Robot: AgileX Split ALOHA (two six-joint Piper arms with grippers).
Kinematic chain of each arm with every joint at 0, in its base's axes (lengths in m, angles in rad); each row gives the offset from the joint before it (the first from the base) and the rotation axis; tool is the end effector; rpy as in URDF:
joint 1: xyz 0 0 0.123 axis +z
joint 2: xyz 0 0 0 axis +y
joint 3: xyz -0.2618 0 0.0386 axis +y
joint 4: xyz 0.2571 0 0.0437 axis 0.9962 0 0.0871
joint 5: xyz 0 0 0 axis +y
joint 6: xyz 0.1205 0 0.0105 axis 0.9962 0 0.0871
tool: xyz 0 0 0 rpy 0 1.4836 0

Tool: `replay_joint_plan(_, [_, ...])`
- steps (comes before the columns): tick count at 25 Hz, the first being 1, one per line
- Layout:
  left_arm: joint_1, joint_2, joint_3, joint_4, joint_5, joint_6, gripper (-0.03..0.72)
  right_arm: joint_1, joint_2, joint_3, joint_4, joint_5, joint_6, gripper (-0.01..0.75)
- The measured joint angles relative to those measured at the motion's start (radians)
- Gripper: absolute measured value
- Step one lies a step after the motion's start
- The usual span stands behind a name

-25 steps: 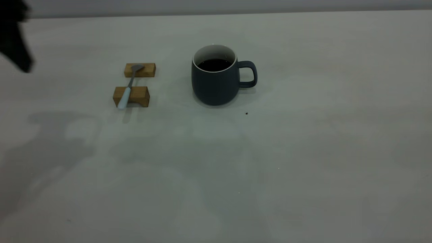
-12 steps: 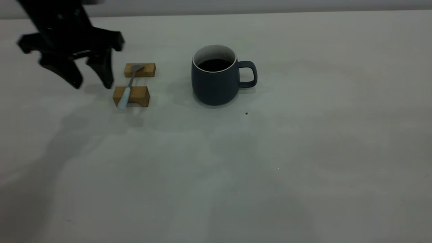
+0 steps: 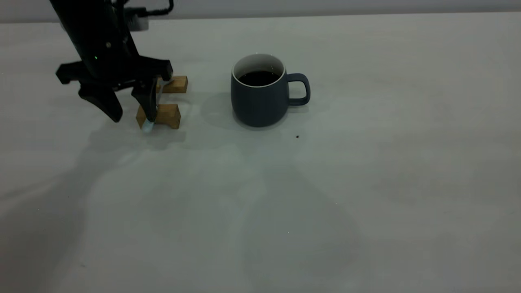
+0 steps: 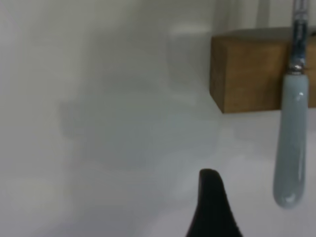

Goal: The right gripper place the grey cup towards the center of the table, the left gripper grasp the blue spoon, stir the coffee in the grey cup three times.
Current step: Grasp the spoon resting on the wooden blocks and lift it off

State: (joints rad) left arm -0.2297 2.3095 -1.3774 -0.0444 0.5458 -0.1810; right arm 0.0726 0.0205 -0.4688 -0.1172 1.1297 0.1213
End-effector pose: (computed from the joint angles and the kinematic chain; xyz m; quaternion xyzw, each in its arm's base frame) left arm 0.4033 -0.0972 -0.0088 0.0064 0.9958 -0.0312 0.0853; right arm 0.0524 -0.0090 0.2507 0.0242 0.8813 -0.0129 0.4718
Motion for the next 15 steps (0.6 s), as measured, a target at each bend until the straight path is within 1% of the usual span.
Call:
replay_joint_plan(11, [-0.006, 0.07, -0.029, -0.013, -0.036, -0.002, 0.589, 0.0, 0.0, 0.0, 0.0, 0.0, 0.0, 0.535])
replay_joint_plan(15, [-0.025, 0.087, -0.029, -0.013, -0.042, -0.003, 0.565, 0.0, 0.0, 0.0, 0.0, 0.0, 0.0, 0.535])
